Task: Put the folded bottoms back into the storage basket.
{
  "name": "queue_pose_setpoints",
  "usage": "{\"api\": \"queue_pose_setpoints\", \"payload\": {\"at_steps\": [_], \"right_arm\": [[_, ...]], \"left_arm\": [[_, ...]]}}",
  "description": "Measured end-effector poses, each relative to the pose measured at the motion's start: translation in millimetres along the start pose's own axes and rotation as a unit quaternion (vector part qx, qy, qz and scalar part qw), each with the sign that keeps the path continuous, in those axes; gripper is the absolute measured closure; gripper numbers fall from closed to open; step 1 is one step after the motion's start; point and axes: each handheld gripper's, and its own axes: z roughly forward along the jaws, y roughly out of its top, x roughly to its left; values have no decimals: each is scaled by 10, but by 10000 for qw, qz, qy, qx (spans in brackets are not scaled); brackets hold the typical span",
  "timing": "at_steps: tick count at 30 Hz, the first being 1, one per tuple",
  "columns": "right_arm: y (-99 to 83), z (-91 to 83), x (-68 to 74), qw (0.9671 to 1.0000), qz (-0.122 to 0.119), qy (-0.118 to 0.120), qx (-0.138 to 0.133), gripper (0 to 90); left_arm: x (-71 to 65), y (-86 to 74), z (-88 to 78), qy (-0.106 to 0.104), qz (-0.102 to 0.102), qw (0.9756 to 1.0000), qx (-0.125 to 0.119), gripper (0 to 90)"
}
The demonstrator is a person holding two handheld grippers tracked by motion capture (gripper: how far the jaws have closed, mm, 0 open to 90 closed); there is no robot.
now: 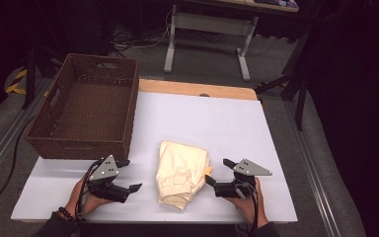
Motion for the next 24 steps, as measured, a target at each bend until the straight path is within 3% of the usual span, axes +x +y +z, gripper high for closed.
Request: {"api": "queue_pose_setpoints", "payload": {"at_steps": [7, 9, 12, 17, 20, 22, 24], "right_arm": [[43, 246, -2, 9988, 262, 147, 391, 97], [58, 316, 4, 9978, 335, 145, 562, 105], [77, 419, 18, 9958, 503, 157, 745, 131], [90, 596, 43, 9920, 580, 102, 1117, 122], [100, 637, 16, 9909, 577, -50, 1211, 116], [106, 651, -20, 9900, 542, -179, 1289, 112], [95, 676, -69, 9875, 738, -64, 1388, 109]], "left_arm": [[-23, 146, 242, -128, -142, 9995, 270, 86], [-9, 209, 276, -98, -255, 9995, 167, 89], [22, 288, 343, -100, -593, 9982, 31, 121], [16, 387, 539, -99, -723, 9970, 242, 124], [19, 422, 646, -100, -701, 9967, 404, 128], [29, 436, 718, -34, -788, 9955, 526, 133], [54, 438, 767, -14, -910, 9940, 610, 133]]}}
